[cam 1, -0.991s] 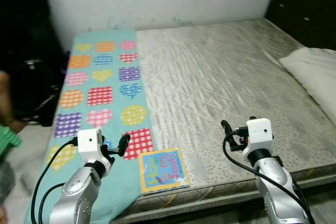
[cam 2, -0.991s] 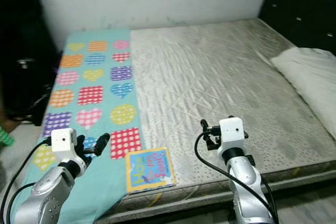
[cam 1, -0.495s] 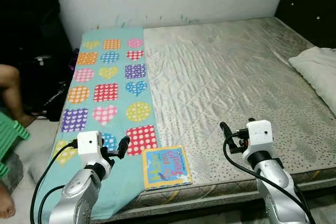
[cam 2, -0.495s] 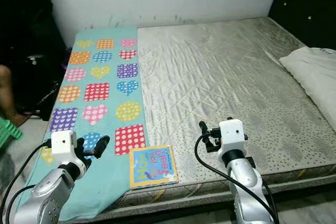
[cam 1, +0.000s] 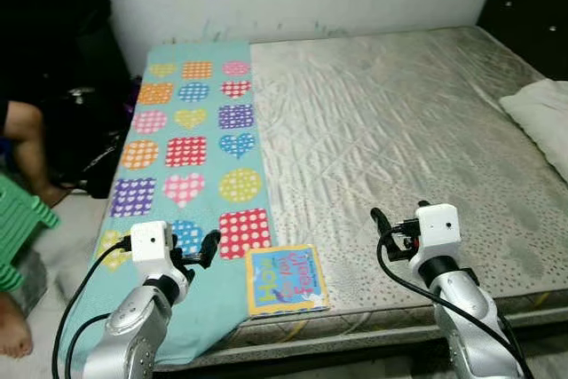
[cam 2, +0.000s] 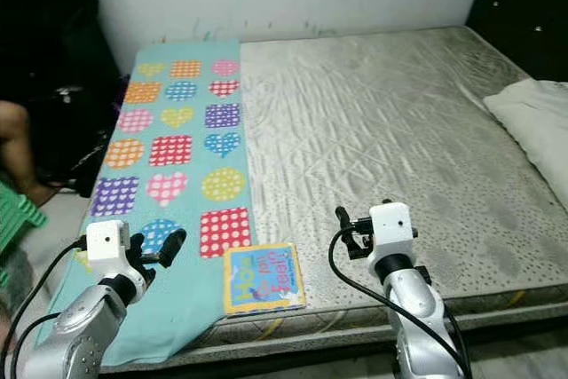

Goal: Clean up the room

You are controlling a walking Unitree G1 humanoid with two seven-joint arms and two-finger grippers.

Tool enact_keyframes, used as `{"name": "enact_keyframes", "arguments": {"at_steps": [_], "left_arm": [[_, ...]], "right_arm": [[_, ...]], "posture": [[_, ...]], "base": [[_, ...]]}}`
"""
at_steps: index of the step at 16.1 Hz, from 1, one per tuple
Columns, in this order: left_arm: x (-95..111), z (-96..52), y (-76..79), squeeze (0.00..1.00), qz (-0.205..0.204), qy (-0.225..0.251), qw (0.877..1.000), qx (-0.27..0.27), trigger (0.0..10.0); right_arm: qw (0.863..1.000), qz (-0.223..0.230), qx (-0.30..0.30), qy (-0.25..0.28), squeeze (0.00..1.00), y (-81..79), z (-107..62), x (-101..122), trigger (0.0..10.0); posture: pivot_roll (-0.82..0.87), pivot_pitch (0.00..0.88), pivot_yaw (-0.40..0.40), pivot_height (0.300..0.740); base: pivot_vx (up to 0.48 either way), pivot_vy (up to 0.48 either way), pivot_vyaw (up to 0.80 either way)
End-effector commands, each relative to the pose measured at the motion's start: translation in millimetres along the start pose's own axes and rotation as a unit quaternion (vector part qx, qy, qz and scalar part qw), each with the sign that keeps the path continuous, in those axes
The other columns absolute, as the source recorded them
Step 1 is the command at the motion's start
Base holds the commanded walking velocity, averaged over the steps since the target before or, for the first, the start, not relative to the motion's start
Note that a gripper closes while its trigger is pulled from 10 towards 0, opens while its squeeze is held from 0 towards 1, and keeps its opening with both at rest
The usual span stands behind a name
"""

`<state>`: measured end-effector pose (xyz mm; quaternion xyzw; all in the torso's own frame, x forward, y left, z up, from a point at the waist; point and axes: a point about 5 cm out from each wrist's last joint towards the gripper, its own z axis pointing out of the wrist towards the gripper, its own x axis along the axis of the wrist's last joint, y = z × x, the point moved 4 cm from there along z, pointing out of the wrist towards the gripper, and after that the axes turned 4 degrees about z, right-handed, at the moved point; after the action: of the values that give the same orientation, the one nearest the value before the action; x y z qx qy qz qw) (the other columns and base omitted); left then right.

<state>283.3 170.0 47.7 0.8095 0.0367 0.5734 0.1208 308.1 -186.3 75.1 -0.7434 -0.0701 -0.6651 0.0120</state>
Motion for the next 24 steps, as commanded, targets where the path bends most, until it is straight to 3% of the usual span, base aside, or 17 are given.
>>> {"name": "enact_keyframes", "arguments": {"at_steps": [1,17,24], "left_arm": [[4.7,-2.1,-5.2,0.0,0.004,0.007,1.0,0.007,10.0],[0.8,2.1,-4.4,0.0,0.001,-0.003,1.0,0.008,10.0],[0.2,2.9,-5.5,0.0,-0.003,-0.003,1.0,0.014,10.0]], "right_arm": [[1.0,0.001,0.007,0.002,0.0,-4.6,-0.2,2.5,10.0],[1.0,-0.002,0.016,0.005,0.0,-8.6,4.3,3.5,10.0],[1.0,-0.008,0.027,0.008,0.0,-11.6,5.8,4.9,10.0]], "posture": [[-0.2,0.055,0.05,0.74],[-0.19,0.034,0.046,0.74],[-0.2,0.029,0.041,0.683]], "base": [[0.0,0.0,0.0],[0.0,0.0,0.0],[0.0,0.0,0.0]]}}
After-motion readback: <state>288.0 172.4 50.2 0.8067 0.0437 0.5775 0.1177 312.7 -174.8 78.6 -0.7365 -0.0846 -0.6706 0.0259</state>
